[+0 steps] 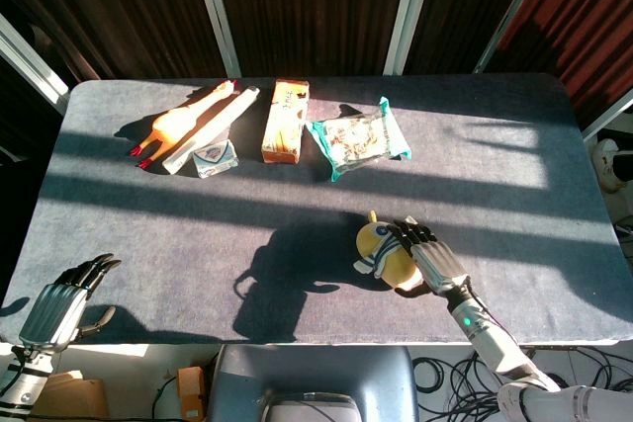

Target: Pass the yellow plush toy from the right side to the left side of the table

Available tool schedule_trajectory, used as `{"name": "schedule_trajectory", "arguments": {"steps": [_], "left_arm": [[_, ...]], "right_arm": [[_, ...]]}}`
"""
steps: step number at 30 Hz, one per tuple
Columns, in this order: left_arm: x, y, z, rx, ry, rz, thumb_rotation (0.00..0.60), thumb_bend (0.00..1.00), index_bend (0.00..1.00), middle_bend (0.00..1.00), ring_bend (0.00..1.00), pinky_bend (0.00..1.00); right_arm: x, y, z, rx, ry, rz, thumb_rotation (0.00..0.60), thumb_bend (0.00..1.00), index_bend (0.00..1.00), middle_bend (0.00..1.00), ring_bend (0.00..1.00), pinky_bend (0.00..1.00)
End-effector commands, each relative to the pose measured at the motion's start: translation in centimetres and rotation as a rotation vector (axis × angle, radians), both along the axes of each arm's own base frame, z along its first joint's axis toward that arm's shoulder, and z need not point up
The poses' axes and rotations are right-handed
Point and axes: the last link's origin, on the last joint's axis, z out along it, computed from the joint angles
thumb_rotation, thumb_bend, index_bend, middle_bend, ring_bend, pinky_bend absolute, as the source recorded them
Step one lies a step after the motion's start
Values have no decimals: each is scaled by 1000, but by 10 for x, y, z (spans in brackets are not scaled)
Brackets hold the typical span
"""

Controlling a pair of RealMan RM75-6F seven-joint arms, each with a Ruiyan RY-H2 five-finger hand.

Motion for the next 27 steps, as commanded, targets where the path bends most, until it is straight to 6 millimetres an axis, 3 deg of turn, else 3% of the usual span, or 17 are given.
{"name": "schedule_trajectory", "arguments": {"steps": [1, 22, 27], "left_arm": [[0, 0, 1, 2, -2, 2, 600, 324, 199, 141, 194, 301], [-3, -4, 7, 37, -7, 14, 600, 324, 199, 141, 194, 302], [-2, -4, 7, 35, -5, 14, 600, 324, 199, 141, 194, 301]], "right_arm": [[0, 0, 0, -1, -1, 0, 600, 59, 0, 0, 0, 0], [0, -4, -3, -25, 6, 6, 600, 58, 3, 0, 0, 8], [-1, -6, -5, -53, 17, 9, 600, 59, 100, 83, 65, 347]]}}
